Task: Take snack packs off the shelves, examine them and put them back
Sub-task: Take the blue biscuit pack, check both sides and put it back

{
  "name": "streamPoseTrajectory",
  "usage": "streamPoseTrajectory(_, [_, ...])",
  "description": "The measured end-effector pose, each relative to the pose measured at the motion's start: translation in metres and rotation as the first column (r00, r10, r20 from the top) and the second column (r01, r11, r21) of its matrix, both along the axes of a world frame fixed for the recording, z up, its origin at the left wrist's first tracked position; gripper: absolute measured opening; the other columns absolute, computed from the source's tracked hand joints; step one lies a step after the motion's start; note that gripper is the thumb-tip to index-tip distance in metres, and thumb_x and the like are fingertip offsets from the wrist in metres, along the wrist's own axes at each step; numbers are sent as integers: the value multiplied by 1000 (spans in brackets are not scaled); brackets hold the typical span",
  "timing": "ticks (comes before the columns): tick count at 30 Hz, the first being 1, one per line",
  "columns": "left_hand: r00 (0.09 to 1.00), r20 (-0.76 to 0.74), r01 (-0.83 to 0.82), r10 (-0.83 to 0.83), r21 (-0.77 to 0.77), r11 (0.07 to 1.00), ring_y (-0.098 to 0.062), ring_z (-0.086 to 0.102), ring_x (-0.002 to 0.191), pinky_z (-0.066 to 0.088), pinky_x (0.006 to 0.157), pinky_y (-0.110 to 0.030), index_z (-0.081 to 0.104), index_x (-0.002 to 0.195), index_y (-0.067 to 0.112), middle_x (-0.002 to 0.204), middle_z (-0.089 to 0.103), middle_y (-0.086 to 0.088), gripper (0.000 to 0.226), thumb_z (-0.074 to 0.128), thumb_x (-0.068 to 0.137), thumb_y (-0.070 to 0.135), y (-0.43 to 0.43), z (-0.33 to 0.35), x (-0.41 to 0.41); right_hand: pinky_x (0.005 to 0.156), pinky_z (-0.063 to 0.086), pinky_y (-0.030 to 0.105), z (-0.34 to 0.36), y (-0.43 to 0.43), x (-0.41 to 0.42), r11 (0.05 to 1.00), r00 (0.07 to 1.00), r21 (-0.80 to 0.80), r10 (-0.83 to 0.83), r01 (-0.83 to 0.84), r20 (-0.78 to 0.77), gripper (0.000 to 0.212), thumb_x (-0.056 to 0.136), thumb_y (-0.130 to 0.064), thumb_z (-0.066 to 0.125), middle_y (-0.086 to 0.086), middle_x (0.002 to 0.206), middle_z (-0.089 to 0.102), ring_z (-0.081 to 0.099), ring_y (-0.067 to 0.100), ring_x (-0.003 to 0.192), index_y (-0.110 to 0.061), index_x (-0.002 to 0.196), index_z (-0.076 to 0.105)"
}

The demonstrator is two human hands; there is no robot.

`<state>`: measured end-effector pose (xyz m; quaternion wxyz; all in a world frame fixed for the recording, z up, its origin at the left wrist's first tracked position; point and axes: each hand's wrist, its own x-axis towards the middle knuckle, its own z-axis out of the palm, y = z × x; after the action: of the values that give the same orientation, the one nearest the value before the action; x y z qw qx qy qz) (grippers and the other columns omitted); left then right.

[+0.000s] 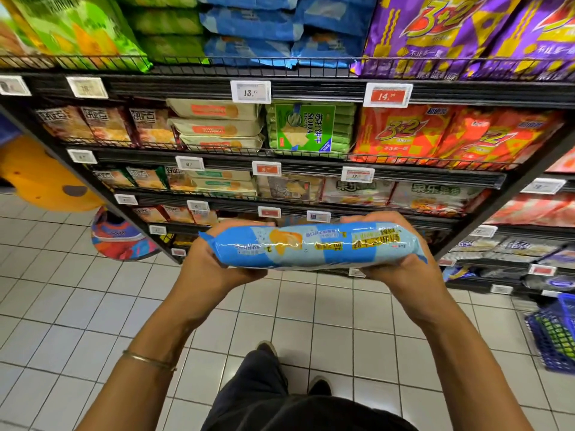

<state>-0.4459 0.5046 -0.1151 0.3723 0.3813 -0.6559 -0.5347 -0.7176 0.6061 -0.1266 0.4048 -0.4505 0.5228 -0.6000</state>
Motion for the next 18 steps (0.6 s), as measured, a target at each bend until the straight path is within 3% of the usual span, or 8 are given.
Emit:
streamPoseTrajectory(3, [999, -41, 29, -27, 56, 998, -18, 74, 110, 63, 85, -27, 74, 109, 46, 116, 78, 5, 57, 88, 67, 11, -3, -1, 1, 72, 59, 20, -8, -3, -3, 999, 999, 49, -11, 9, 42, 56, 58, -13, 81, -9, 104, 78, 74, 7, 95, -32, 109, 69])
streamPoseTrajectory(6, [991, -128, 75, -51, 189, 979, -27, 75, 111, 64, 82, -35, 59, 130, 19, 121, 77, -7, 66, 92, 75, 10, -10, -5, -3, 66, 60, 27, -17, -10, -3, 991, 985, 133, -39, 16, 167, 68, 58, -3, 70, 2, 108, 78, 76, 18, 97, -18, 123, 62])
streamPoseTrajectory(8, [991, -132, 20, 11, 233, 972, -28, 77, 105, 65, 76, -35, 55, 128, 11, 116, 79, -8, 60, 91, 79, 14, -16, -4, -8, 64, 59, 27, -16, -15, -2, 984, 972, 180, -59, 18, 227, 68, 66, -1, 63, 9, 114, 77, 76, 22, 96, -15, 132, 57])
streamPoseTrajectory(13, [987, -86, -111, 135, 238, 965, -24, 80, 86, 60, 57, -25, 65, 112, 22, 98, 82, -6, 42, 78, 76, 38, -39, 11, -18, 83, 59, 42, 1, -38, -4, 965, 971, 263, -81, 20, 226, 52, 74, -21, 71, 11, 111, 78, 76, 31, 97, -21, 125, 63])
streamPoseTrajectory(18, [972, -75, -207, 222, 170, 964, -18, 79, 90, 58, 54, -23, 71, 100, 37, 103, 80, 5, 26, 81, 76, 40, -71, 29, -24, 76, 61, 33, 25, -80, -10, 979, 971, 199, -80, 34, 225, 39, 87, -2, 70, 13, 112, 77, 75, 24, 92, -18, 123, 65])
